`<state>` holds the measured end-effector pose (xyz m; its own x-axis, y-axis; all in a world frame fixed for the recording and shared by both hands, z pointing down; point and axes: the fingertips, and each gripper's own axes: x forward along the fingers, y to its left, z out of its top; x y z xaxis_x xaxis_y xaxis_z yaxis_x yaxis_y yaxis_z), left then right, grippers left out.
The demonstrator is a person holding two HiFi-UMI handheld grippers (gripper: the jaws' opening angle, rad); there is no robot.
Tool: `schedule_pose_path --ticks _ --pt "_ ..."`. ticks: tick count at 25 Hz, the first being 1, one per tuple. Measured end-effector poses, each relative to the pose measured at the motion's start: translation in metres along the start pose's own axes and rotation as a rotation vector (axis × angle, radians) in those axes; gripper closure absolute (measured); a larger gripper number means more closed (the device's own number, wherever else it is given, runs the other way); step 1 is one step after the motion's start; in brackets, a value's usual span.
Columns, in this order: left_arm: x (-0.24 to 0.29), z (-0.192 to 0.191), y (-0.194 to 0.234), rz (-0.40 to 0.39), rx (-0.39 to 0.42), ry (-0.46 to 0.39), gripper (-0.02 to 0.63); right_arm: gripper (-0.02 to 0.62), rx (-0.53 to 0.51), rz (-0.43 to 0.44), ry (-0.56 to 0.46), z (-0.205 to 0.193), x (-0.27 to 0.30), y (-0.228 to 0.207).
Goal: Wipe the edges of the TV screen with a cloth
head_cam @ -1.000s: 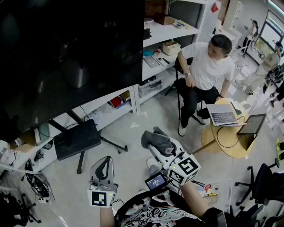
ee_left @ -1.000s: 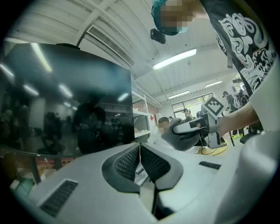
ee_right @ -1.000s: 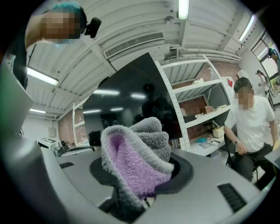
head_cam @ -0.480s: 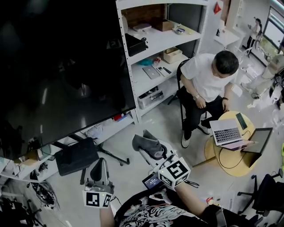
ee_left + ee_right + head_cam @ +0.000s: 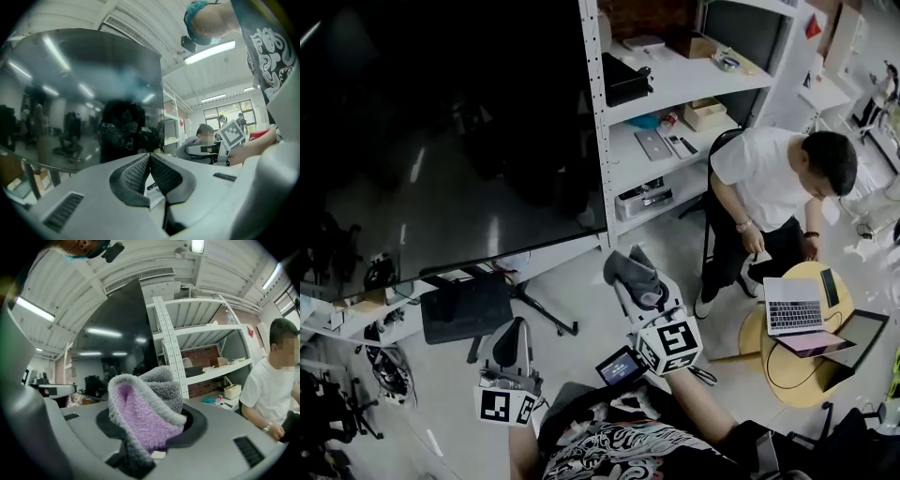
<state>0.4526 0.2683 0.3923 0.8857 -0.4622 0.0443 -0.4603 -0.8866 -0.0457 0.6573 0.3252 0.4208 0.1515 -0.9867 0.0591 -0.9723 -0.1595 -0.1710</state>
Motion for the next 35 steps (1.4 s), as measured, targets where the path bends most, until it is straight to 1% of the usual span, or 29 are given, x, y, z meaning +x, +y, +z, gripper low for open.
schedule_pose_path --ticks 2,4,7,10,15,18,21,24,29,35 --pt "-0.004 -0.007 0.009 0.044 -0.017 0.020 0.589 0.385 -0.018 -0.048 -0.001 -0.002 0.016 -0.016" --pt "-0.012 -0.014 0.019 0.088 -0.043 0.031 0.589 0.385 -0.060 -0.079 -0.005 -0.005 0.029 -0.024" --pt "-0.020 -0.022 0.037 0.139 -0.063 0.041 0.589 0.385 -0.152 -0.100 -0.010 -0.007 0.054 -0.028" --pt "-0.025 -0.031 0.051 0.176 -0.053 0.063 0.589 0.385 -0.222 -0.108 0.006 -0.016 0.077 -0.029" --pt "-0.015 -0.035 0.071 0.185 -0.071 0.067 0.589 0.385 -0.224 -0.099 0.036 -0.026 0.104 -0.019" --pt "-0.006 -0.031 0.075 0.170 -0.060 0.069 0.589 0.385 -0.219 -0.092 0.041 -0.028 0.110 -0.014" --pt "-0.002 -0.031 0.079 0.171 -0.052 0.072 0.589 0.385 -0.222 -0.095 0.027 -0.026 0.117 -0.011" --pt "-0.006 -0.037 0.082 0.187 -0.054 0.086 0.589 0.385 -0.227 -0.096 0.019 -0.026 0.122 -0.009" --pt "-0.022 -0.045 0.095 0.244 -0.086 0.100 0.589 0.385 -0.210 -0.073 0.028 -0.031 0.126 0.002" --pt "-0.027 -0.049 0.101 0.260 -0.096 0.105 0.589 0.385 -0.215 -0.047 0.039 -0.035 0.134 0.010"
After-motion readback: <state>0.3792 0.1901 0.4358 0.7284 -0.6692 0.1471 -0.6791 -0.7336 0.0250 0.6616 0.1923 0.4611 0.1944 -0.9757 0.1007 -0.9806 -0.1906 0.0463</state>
